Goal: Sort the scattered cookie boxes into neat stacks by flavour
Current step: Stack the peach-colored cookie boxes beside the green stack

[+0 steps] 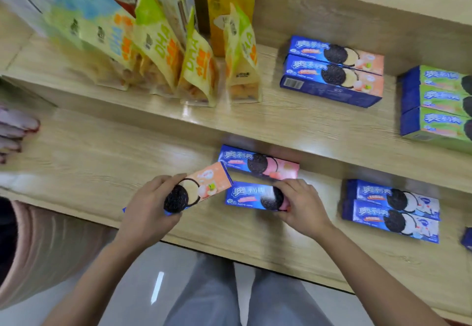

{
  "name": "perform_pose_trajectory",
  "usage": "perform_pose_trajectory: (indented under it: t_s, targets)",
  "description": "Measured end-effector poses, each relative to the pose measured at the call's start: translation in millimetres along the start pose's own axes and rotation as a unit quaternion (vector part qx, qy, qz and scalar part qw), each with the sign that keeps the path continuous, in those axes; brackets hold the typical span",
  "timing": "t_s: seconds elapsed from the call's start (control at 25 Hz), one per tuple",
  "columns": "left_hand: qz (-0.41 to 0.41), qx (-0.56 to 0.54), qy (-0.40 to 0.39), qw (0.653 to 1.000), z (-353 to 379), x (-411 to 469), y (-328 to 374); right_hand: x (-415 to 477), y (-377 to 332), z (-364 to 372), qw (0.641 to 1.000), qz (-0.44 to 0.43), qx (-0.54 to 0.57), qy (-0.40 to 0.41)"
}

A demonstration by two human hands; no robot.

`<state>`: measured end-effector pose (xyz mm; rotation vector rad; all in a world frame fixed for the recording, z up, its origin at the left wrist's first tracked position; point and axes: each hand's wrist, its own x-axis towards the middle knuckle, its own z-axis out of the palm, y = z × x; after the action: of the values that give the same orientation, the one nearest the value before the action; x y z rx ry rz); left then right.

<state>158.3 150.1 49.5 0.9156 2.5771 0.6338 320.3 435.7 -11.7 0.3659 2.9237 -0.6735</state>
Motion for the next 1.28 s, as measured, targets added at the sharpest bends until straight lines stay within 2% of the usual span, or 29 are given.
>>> perform_pose_trajectory:
  t_s: [0.36,0.72,0.84,0.96,1.12,1.28]
  targets:
    - [0.028,-0.008,-0.047,0.998,-9.0,-9.1,-50.9,31.5,-21.8,39.9,0.998,0.048,-0.024,0.037]
    - [0.064,-0.041,-0.078,0.994,14.8,-10.5,-22.6,38.6,-21.1,44.0,0.993,0.051,-0.078,0.074]
    - [0.075,-0.046,-0.075,0.993,18.1,-6.4,-11.6,39.9,-20.2,44.2,0.992,0.08,-0.08,0.051]
    - [0.086,-0.051,-0.063,0.993,15.7,4.8,3.7,34.8,-24.6,31.6,0.997,0.073,0.001,0.025]
    - [0.126,-0.057,-0.05,0.989,3.0,31.5,39.0,14.2,-34.4,-41.0,0.967,0.064,0.244,0.035]
    - [0.181,-0.077,-0.044,0.979,-15.0,69.2,94.8,-19.2,-26.8,-116.2,0.952,0.054,0.301,0.03]
